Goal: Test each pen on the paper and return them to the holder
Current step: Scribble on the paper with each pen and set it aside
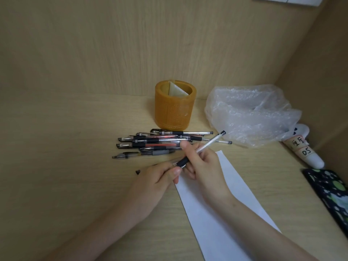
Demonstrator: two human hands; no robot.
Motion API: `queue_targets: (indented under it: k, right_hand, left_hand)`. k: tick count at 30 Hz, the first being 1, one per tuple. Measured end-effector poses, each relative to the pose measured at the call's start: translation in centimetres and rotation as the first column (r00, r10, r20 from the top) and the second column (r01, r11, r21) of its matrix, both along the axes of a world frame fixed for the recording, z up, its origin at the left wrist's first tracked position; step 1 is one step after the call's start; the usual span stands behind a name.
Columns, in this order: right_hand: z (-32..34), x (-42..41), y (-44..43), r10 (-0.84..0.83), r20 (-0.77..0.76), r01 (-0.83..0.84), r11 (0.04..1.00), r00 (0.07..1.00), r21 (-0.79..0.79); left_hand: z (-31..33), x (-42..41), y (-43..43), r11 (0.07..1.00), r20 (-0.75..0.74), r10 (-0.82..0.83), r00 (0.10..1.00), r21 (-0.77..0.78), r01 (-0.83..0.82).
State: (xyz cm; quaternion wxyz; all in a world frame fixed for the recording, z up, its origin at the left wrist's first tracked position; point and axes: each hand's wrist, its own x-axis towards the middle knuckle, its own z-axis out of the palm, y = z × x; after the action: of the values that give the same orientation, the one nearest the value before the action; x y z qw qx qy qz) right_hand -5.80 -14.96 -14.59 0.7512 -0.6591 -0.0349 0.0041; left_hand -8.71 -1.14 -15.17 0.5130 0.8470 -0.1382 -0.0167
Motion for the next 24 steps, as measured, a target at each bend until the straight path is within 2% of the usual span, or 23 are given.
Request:
queue_targets:
  k: [4, 7, 10, 12, 14, 15, 16, 18, 20, 21, 22, 24]
  right_hand:
    - [0.0, 0.0, -0.7, 0.057, 0.021, -0.056, 0.997, 0.998, -0.044]
    - [0.2, -0.5, -1.2, 0.063, 0.043, -0.059, 0.993, 0.997, -0.099]
    - [0.9, -0.3, -2.4, 0.009, 0.012, -0.007, 0.993, 1.0, -0.115]
    - [1.5, -0.1, -3.9, -0.017, -0.012, 0.014, 0.971, 1.0, -0.239]
    - [2.0, -0.2, -5.8, -0.014, -0.009, 0.009, 0.901, 1.0, -0.434]
    - [2.2, -0.4, -6.8, -0.015, 0.01, 0.018, 0.825, 1.0, -0.565]
    - [2.3, -0.5, -7.7, -0.022, 0.032, 0.038, 0.706, 0.999, -0.707]
    - [2.3, -1.1, -9.6, -0.048, 0.066, 0.079, 0.379, 0.997, -0.922]
    - [2.2, -1.7, -11.2, -0.054, 0.116, 0.118, 0.032, 0.992, -0.993]
    - [2.0, -2.0, -11.9, -0.035, 0.128, 0.124, -0.089, 0.991, -0.988]
    - [1.8, -2.2, -12.5, -0.032, 0.124, 0.118, -0.14, 0.992, -0.983]
    - [1.4, -2.4, -13.2, -0.067, 0.1, 0.09, -0.14, 0.993, -0.986]
  left_hand:
    - [0.4, 0.7, -0.5, 1.0, 0.012, 0.024, 1.0, -0.008, -0.024]
    - [0.4, 0.3, -0.6, 0.999, -0.01, -0.037, 0.999, -0.035, 0.037]
    - [0.4, -0.1, -0.4, 0.999, 0.01, -0.026, 1.0, 0.045, 0.026]
    - [0.3, 0.0, 0.1, 0.986, 0.095, 0.044, 0.994, 0.158, -0.059]
    - [0.0, 0.4, 0.8, 0.948, 0.258, 0.082, 0.963, 0.279, -0.156]
    - [-0.2, 0.7, 1.2, 0.932, 0.332, 0.085, 0.939, 0.308, -0.193]
    - [-0.5, 1.1, 1.6, 0.919, 0.378, 0.091, 0.921, 0.324, -0.224]
    - [-0.9, 1.6, 2.3, 0.888, 0.421, 0.117, 0.899, 0.361, -0.285]
    - [-1.3, 1.9, 2.7, 0.856, 0.427, 0.124, 0.895, 0.411, -0.315]
    - [-1.4, 1.9, 2.8, 0.842, 0.431, 0.122, 0.894, 0.432, -0.323]
    - [-1.5, 1.8, 2.9, 0.832, 0.428, 0.123, 0.895, 0.447, -0.328]
    - [-1.6, 1.7, 2.9, 0.827, 0.413, 0.122, 0.902, 0.46, -0.322]
